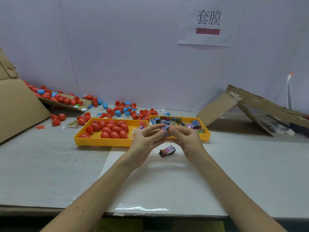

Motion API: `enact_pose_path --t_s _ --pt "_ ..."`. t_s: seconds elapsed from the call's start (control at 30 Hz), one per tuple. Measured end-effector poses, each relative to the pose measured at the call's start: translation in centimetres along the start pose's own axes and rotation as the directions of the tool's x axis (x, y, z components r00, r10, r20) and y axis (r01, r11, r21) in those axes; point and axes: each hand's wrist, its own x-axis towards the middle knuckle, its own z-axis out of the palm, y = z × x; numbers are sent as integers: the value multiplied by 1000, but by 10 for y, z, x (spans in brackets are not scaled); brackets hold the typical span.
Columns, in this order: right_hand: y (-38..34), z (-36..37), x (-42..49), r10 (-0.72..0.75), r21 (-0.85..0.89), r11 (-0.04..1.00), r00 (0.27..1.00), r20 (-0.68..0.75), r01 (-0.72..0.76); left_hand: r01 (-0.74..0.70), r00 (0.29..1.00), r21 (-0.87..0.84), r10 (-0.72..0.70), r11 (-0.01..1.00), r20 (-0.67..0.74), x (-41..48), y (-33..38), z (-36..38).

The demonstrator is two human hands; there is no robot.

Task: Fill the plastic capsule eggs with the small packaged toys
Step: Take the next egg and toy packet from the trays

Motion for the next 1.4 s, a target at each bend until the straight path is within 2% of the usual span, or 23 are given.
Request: enact_pose_path --t_s 0.43,0.5,0.63,0.77,0.93,1.2,1.4 --pt "-2 -3 -1 33 8 999 999 36 -34 6 1000 -7 -6 1000 -4 2 -1 -2" --pt "-4 -2 -2 70 23 997 997 35 -71 -18 1000 37 18 999 -7 2 -2 -2" --pt "-5 2 -4 93 -111 989 996 -16 -94 -54 998 171 56 984 -3 2 -3 -2" --pt "-5 4 -5 117 -71 991 993 13 -116 -70 997 214 71 974 2 2 -3 -4" --pt "-6 -1 -5 127 -9 992 991 40 -127 -73 997 205 70 976 24 0 -3 -3" --pt "-6 0 -4 110 -34 993 994 -2 -110 -56 998 220 54 974 16 0 -2 -1" --pt "-3 3 -2 18 -49 999 1000 -22 -19 -37 999 83 39 996 -28 1 -2 -2"
